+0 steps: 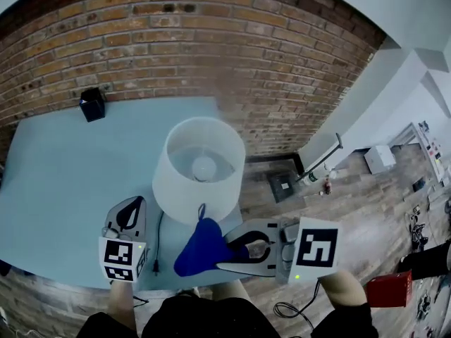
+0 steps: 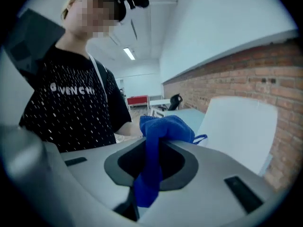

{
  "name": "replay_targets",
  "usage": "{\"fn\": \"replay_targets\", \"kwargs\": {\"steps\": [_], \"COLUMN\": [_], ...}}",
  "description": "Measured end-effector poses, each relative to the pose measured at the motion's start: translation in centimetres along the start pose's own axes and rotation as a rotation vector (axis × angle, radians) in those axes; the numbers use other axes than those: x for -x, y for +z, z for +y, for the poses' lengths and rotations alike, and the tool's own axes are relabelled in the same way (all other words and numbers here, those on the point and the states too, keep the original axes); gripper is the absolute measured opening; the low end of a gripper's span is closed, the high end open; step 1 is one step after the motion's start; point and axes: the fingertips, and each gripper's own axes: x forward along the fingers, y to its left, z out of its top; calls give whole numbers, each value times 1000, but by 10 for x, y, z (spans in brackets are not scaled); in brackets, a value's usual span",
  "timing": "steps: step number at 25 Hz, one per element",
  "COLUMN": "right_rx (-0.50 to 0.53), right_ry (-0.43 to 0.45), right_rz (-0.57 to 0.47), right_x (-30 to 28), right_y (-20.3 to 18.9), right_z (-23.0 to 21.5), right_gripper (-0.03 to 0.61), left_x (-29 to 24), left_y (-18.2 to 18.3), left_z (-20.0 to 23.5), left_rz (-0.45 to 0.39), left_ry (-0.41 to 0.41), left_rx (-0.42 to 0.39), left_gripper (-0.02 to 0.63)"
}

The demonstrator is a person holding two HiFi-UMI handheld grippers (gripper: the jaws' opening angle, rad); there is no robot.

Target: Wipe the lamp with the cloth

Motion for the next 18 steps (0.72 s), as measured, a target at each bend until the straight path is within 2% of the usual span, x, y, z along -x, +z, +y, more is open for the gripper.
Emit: {"fn": "replay_targets", "kwargs": {"steps": [1,3,6,7,9,11,14,18], "right_rx": [-46,-78,-164,-150,-49,28,90,239], "right_ry": [-29,-121,-365,-471,-678,-839,-1035,-1210], "right_rz": [16,-16,-148,-181,-213,-244,-267,-188], "right_x": [-21,-65,-104,-109,-111,-108,-100,-101], "right_y": [-27,-72,-111,-115,-113,-104,-95,-96], "right_z": [2,-5,-42,-59,-90,-113,-139,-163], "right_gripper": [61,61,61,61,61,61,61,61], "left_x": [2,7,16,19,27,34,43,51], "left_y": [-6,-18,-30,-32,-34,-36,-40,-48], "left_z": [-3,-9,-14,-14,-11,-6,3,7], "left_rz": [6,21,46,52,57,59,65,81], "left_ry": [2,8,11,16,33,60,105,134], "left_rx": [2,11,22,26,35,41,52,71], "left_gripper": [9,8,9,8,9,9,8,9]}}
